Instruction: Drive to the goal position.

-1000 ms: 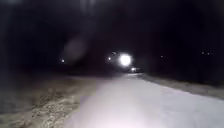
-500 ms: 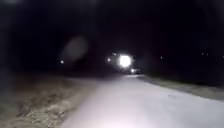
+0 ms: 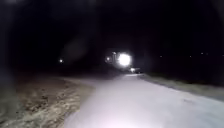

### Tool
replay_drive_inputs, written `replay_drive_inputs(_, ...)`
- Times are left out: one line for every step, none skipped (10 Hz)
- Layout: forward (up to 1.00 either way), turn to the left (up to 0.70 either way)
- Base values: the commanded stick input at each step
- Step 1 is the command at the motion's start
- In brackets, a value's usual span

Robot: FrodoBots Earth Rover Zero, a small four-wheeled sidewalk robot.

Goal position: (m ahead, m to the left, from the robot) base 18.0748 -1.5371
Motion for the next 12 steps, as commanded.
replay_drive_inputs(1.0, 0.0)
replay_drive_inputs(1.0, 0.0)
replay_drive_inputs(1.0, 0.0)
replay_drive_inputs(1.0, 0.0)
replay_drive_inputs(1.0, 0.0)
replay_drive_inputs(1.0, 0.0)
replay_drive_inputs(1.0, 0.0)
replay_drive_inputs(1.0, 0.0)
replay_drive_inputs(1.0, 0.0)
replay_drive_inputs(1.0, 0.0)
replay_drive_inputs(1.0, 0.0)
replay_drive_inputs(1.0, 0.0)
